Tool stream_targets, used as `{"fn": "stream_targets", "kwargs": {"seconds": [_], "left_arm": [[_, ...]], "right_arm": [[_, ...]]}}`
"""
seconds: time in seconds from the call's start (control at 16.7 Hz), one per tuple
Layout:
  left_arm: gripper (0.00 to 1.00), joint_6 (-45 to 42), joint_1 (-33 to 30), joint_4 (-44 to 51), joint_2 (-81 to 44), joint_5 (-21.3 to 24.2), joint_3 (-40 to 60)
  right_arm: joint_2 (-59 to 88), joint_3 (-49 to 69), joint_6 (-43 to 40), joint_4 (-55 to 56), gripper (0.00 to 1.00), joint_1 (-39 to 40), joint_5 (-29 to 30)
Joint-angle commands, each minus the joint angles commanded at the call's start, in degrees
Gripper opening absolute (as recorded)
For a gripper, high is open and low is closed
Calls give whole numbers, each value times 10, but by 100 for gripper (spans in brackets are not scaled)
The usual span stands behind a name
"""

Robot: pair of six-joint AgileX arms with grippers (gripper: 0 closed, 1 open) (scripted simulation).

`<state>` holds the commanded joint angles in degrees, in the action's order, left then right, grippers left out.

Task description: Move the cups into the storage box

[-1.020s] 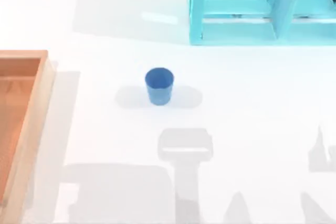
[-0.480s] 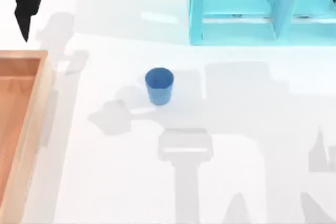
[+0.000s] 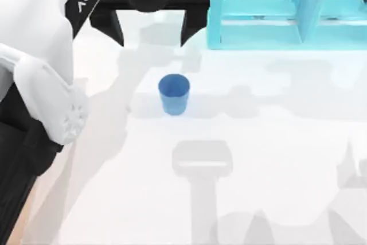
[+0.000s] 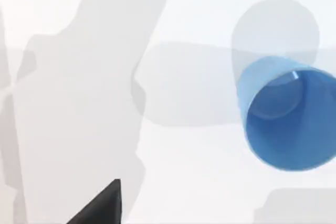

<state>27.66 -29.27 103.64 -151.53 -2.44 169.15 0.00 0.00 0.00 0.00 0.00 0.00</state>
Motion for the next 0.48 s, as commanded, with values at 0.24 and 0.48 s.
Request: {"fn": "stream_targets", "kwargs": {"seconds": [0.24,0.48], "left_arm": [[100,62,-67,5,-67,-2,80],[100,66,-71,5,-72,-2,85]], "right_arm": [[0,0,0,0,100,0,0],[0,0,0,0,100,0,0]]}}
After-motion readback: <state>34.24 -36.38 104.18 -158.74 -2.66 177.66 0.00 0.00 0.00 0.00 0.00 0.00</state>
